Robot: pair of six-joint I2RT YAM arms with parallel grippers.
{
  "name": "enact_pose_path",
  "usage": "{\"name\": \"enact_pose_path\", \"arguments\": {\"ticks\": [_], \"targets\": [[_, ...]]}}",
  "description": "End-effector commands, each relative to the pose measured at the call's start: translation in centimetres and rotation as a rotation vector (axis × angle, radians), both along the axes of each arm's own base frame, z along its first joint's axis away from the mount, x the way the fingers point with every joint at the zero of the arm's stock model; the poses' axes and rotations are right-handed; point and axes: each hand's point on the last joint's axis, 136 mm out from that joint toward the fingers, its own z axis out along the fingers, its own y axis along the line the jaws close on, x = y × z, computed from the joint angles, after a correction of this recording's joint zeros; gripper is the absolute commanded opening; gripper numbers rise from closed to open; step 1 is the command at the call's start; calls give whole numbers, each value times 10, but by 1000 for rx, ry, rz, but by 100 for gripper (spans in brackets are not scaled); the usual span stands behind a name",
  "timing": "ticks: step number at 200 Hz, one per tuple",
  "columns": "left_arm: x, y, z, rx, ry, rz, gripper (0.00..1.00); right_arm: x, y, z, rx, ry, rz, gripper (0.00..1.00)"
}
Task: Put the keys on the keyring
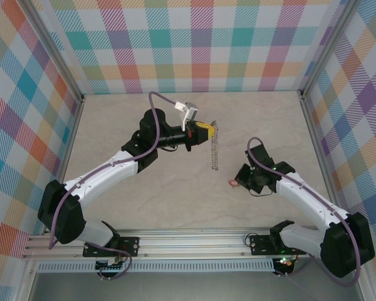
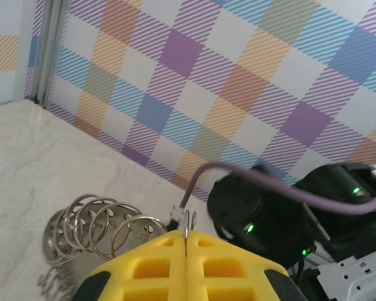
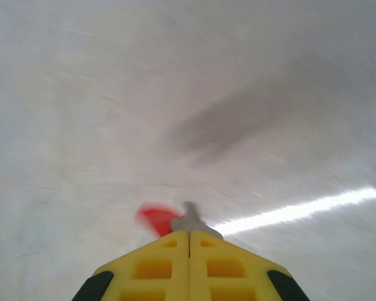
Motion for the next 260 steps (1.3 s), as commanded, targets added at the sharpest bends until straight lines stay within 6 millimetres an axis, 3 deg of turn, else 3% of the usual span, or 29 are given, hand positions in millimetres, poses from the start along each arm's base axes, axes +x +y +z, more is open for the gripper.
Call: {"name": "enact_pose_path", "arguments": {"ticks": [1,28,62,125,181,260], "targets": [[5,5,17,13,-98,31,0,43,31,56,72,-286,172,0],[12,12,14,51,-140,89,0,68,46,98,143,-470,254,0],[16,19,12,78,-200,140,0,85,56,146,269,-690,335,0],[10,17,23,80,-252,104,0,74,60,222,468,-1026,542,0],[7,9,38,70,-278,50,0,54,56,261,476,-1158,643,0],[3,-5,54,100,-326,-18,0,32,60,287,499,-1191,734,0]]}}
